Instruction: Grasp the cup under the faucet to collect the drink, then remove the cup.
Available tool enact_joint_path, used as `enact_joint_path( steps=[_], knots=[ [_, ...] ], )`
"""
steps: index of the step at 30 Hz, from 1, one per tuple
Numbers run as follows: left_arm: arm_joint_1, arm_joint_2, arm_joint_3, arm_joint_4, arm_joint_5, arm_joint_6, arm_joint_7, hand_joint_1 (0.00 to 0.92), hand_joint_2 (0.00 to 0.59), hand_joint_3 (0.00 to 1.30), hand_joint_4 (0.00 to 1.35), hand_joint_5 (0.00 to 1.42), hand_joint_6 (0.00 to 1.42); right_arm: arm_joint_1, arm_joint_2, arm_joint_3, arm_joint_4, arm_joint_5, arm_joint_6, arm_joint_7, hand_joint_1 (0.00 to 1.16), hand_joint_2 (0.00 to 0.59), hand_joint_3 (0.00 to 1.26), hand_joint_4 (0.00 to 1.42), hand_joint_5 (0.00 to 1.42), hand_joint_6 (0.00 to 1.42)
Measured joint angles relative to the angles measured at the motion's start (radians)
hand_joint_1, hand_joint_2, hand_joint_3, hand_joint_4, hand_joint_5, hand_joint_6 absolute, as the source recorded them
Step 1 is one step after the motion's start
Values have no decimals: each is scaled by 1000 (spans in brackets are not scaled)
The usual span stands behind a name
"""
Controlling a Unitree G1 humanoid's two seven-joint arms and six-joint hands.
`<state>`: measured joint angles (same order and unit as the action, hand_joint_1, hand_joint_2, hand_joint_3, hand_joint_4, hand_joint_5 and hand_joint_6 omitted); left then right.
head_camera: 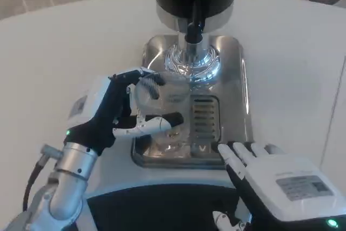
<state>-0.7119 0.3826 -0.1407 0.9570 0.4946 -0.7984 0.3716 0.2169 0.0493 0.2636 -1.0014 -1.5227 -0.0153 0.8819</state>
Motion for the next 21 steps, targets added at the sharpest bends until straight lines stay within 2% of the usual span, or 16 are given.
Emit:
enact_joint_path(
  steps=[15,21],
  knots=[
    [-119,-67,-64,136,28,-9,20,699,0,923,1085,1321,1424,-5,1,-19,0,-2,10,14,190,561,0,0,0,0],
    [-150,-85,-97,166,63,2,79,699,0,923,1060,1298,1424,-2,2,-30,-4,-2,15,21,186,555,0,0,0,0]
  ],
)
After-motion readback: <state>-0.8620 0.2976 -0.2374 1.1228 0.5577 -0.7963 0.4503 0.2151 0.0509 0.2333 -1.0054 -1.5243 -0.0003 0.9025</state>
